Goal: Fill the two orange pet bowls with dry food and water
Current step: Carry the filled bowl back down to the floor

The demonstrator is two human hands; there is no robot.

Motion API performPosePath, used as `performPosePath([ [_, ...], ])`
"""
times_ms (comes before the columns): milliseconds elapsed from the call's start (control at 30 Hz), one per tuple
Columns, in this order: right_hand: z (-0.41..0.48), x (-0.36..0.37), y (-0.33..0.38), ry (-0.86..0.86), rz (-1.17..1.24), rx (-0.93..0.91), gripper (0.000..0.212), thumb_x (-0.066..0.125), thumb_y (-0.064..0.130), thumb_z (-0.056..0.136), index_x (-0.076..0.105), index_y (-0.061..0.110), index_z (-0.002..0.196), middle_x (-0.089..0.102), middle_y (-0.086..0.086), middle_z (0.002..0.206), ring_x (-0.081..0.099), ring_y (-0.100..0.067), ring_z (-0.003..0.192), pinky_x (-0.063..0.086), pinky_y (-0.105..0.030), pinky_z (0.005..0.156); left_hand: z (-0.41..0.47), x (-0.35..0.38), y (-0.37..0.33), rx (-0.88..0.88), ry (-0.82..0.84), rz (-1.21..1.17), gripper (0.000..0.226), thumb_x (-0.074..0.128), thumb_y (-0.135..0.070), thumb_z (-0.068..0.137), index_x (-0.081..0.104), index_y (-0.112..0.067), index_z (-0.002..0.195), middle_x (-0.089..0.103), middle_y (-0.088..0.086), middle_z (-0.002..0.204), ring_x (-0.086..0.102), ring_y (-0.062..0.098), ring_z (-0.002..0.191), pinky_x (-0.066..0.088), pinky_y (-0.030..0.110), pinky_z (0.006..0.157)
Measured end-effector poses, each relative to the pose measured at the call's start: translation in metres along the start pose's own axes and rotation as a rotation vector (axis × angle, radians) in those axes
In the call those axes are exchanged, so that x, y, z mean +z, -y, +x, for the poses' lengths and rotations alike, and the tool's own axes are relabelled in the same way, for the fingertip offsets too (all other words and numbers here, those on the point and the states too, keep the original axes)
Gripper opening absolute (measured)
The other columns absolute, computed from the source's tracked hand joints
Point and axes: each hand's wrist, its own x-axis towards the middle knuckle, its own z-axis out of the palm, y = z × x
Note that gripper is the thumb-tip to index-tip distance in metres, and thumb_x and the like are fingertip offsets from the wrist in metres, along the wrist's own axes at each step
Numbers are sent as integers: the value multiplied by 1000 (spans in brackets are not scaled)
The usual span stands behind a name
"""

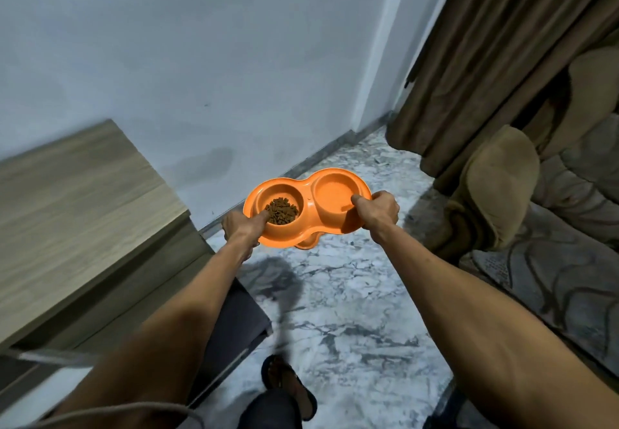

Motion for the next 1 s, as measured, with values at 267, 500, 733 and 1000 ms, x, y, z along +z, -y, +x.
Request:
performPosePath([
  [267, 103, 52, 23, 80, -39, -16, 53, 73, 36, 75, 60, 6, 116, 63, -12, 106, 62, -34, 101, 53, -49, 89, 91, 52, -12, -68, -73, -6, 33, 71, -45, 71, 66, -16, 86, 71, 17, 92, 70, 39, 85, 60, 47, 73],
  [500, 199, 157, -1, 235, -113, -69, 60, 72, 39, 72, 59, 11, 123, 62, -12, 120, 61, -32, 106, 51, -44, 90, 175, 100, 29, -108, -183, -39, 44, 66, -47, 61, 72, -6, 77, 71, 14, 79, 68, 29, 77, 57, 43, 70],
  [733, 295, 290, -96, 383, -153, -97, 57, 74, 35, 74, 59, 9, 122, 62, -11, 118, 59, -28, 101, 46, -36, 81, 275, 180, 138, -254, -348, -112, 28, 71, -26, 72, 72, -1, 84, 72, 20, 85, 70, 32, 81, 59, 48, 74],
  [1000, 362, 438, -248, 476, -194, -77, 62, 71, 41, 69, 59, 10, 122, 63, -12, 116, 61, -32, 106, 51, -48, 92, 390, 262, 310, -382, -438, -60, 32, 69, -39, 64, 70, -11, 80, 71, 15, 83, 70, 32, 82, 59, 48, 77],
])
